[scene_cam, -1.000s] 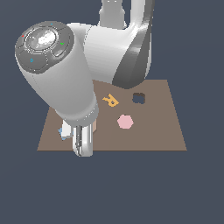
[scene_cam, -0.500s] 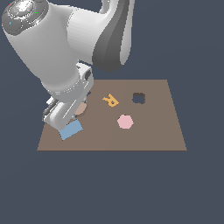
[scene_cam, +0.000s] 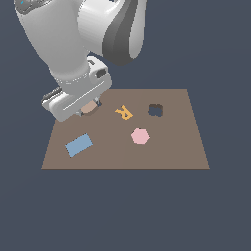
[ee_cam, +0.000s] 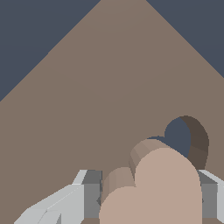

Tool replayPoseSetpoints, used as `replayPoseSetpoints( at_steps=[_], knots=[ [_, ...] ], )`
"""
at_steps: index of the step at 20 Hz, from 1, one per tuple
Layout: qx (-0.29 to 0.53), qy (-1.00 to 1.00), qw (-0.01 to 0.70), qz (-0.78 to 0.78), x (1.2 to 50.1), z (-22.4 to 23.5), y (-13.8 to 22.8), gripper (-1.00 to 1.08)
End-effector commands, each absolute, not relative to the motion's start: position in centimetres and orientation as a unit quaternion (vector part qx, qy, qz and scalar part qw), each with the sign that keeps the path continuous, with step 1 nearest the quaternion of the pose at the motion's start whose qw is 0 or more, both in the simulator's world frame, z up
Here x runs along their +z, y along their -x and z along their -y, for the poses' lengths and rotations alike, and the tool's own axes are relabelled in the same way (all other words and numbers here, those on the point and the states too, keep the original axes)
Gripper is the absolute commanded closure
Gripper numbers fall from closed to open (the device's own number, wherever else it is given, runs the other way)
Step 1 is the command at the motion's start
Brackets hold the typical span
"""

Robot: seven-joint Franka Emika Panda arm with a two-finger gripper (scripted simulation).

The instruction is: Insert a designated object into the corresponding slot on a board.

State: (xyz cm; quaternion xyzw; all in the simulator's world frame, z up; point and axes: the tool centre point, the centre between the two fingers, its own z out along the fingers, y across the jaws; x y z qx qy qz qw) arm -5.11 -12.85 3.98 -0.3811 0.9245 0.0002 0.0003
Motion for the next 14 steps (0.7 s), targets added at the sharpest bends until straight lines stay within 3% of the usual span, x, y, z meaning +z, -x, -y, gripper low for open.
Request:
replayPoseSetpoints(
  at_steps=[1,14],
  knots=[
    [0.000,0.351,0.001,-0.936,4.0,12.7,6.1,1.08],
    [0.000,0.284,0.001,-0.959,4.0,12.1,8.3,1.08]
  ],
)
